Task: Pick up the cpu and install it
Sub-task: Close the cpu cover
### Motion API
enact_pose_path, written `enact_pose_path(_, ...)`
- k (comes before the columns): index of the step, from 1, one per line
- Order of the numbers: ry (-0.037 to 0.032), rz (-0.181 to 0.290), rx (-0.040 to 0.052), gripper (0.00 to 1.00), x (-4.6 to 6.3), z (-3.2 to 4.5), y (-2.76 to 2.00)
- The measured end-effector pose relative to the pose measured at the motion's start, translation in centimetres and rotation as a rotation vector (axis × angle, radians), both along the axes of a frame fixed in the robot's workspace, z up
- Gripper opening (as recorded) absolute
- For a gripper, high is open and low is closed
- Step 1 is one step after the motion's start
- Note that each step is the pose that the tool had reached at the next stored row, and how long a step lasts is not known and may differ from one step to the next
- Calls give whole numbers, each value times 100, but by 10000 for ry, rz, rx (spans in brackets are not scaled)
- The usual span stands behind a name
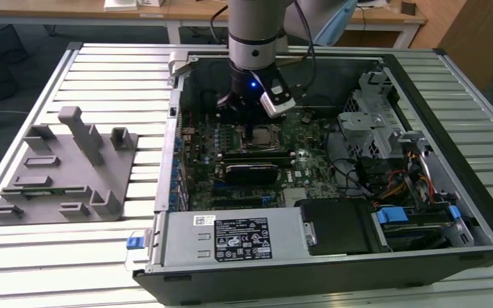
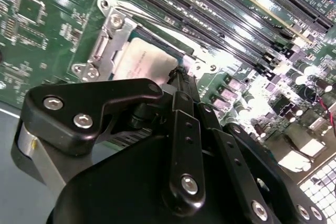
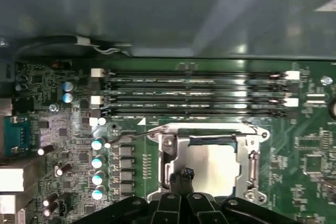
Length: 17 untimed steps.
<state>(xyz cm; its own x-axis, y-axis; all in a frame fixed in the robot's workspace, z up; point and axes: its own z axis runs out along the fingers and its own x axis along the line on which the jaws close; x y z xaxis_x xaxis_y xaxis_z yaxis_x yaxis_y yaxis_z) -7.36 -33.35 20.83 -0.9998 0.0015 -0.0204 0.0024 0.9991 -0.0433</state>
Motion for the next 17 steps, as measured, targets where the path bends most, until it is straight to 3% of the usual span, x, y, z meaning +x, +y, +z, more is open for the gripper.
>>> enact_pose_path(17,2,344,-2,11,-40,-92,-1)
